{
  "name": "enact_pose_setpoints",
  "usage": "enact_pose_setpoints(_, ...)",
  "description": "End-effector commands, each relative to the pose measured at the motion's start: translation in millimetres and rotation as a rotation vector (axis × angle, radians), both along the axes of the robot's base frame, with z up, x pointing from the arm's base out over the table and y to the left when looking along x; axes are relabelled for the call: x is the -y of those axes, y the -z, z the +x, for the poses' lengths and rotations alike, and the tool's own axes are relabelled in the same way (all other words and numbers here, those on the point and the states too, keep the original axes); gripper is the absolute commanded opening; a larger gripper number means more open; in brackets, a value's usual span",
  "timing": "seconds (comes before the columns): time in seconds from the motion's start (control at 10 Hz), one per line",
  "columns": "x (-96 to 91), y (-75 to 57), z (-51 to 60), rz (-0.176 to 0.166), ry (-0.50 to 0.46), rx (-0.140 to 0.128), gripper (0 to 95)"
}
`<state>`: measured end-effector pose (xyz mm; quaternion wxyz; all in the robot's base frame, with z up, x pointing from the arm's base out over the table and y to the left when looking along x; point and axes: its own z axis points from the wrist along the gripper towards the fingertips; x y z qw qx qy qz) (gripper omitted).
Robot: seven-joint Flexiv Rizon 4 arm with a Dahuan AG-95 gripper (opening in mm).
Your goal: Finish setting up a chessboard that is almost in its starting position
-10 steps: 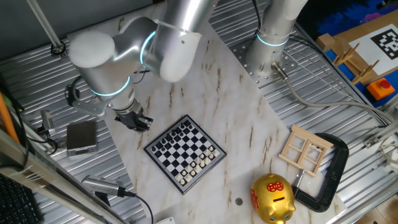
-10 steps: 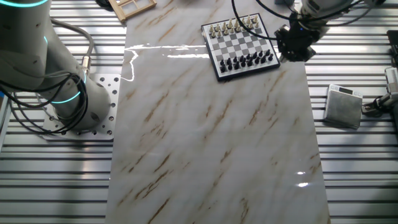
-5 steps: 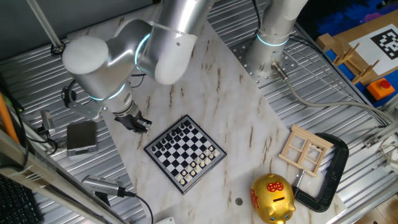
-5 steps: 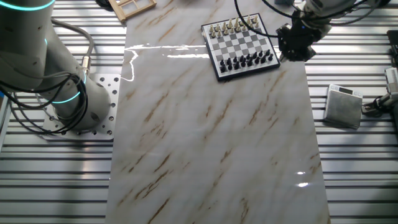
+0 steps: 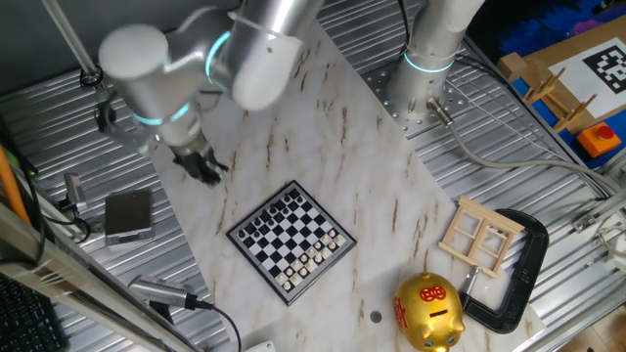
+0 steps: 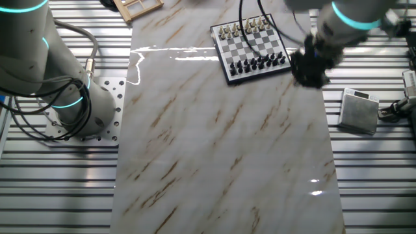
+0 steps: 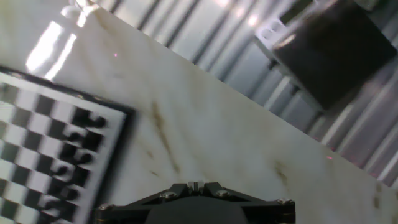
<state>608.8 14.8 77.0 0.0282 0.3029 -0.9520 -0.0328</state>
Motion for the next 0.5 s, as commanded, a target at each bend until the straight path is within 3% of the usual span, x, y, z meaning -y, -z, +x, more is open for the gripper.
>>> enact_pose_setpoints(0.1,12.4,5.7,-6.0,-0.007,-0.226,0.002,0.0)
enact_pose_setpoints(0.5,12.3,6.1,-6.5,-0.008,-0.190,0.002,0.0)
